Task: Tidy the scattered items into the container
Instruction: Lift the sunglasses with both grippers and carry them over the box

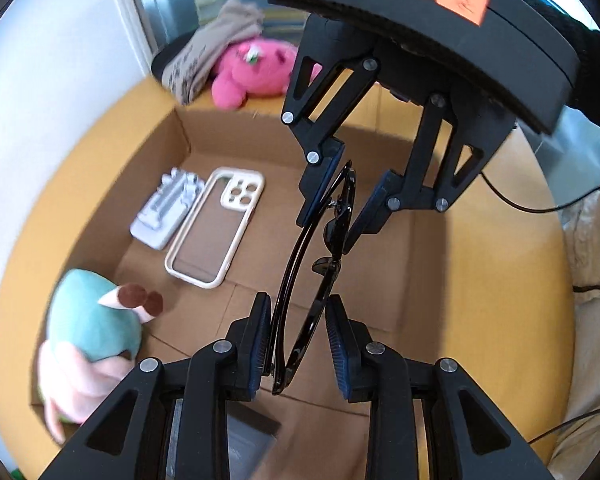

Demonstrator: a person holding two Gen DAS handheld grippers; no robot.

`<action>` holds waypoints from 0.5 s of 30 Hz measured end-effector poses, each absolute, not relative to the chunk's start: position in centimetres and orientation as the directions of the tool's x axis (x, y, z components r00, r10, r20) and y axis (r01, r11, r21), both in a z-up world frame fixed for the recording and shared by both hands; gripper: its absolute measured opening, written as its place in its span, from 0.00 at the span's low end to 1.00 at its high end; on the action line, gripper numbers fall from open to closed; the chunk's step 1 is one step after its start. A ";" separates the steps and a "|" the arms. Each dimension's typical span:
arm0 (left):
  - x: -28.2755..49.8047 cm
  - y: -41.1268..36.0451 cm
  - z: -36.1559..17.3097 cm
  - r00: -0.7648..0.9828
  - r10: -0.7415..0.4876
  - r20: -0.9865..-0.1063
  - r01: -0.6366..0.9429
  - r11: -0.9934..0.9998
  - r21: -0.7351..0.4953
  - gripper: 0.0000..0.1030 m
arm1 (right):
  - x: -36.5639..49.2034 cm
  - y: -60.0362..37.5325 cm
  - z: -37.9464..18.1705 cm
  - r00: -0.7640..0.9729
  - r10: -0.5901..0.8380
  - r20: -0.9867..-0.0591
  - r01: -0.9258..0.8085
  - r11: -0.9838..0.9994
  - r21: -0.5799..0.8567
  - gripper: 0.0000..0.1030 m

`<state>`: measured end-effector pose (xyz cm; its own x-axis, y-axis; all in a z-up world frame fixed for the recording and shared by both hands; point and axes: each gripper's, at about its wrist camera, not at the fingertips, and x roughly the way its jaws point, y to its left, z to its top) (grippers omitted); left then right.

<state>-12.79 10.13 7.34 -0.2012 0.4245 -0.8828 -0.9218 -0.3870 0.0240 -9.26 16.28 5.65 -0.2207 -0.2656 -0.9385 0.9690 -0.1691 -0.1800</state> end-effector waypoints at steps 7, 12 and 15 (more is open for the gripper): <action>-16.2 10.2 2.3 -0.132 0.390 -0.911 -0.915 -0.401 -0.039 0.30 | -13.2 15.2 0.7 -0.138 -0.168 -0.976 0.977 -0.184 -0.106 0.25; -17.2 10.0 -0.4 -0.118 0.337 -0.934 -0.894 -0.445 -0.047 0.34 | -13.4 14.5 -1.1 -0.147 -0.123 -0.982 0.977 -0.171 -0.125 0.27; -17.4 9.7 -0.9 -0.144 0.322 -0.936 -0.873 -0.487 -0.033 0.51 | -13.1 14.8 -1.1 -0.162 -0.123 -0.979 0.973 -0.186 -0.137 0.29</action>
